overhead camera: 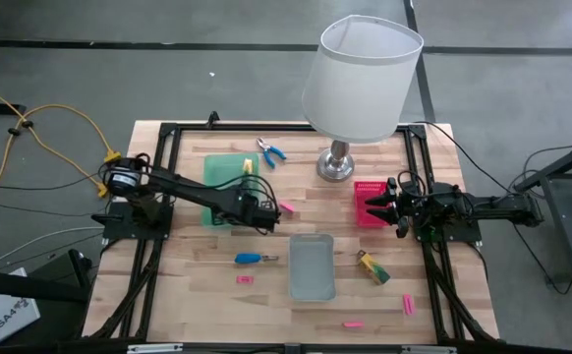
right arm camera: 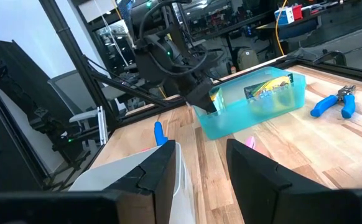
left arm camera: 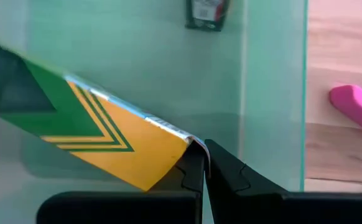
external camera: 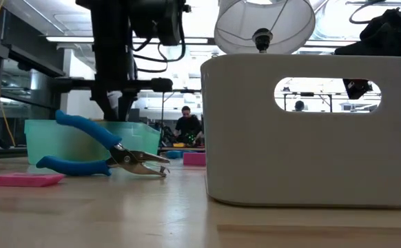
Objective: Pick & Place School Supplies
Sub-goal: Put the crayon box into the green bin
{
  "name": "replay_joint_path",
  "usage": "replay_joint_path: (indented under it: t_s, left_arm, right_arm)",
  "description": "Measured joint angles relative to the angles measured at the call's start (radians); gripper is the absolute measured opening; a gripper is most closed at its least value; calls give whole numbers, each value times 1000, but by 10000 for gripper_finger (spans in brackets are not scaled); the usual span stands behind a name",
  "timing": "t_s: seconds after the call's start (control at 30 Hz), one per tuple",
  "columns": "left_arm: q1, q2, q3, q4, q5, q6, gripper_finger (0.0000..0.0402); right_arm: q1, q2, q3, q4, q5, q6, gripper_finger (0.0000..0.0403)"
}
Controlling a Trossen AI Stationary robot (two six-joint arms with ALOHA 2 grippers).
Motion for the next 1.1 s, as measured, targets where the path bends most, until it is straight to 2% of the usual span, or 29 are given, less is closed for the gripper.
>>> replay_joint_path:
  t_s: [0.33, 0.83, 1.1]
  left_arm:
    - [6, 14, 1, 25, -4, 18, 3]
    - [5, 15, 1, 29, -52, 21, 65]
    - [5, 11, 2, 33, -83, 21, 72]
  right_arm:
    - [0, 1, 0, 0, 0, 0, 134]
    - [0, 1, 0, 0, 0, 0, 134]
    - [0, 1, 0, 0, 0, 0, 134]
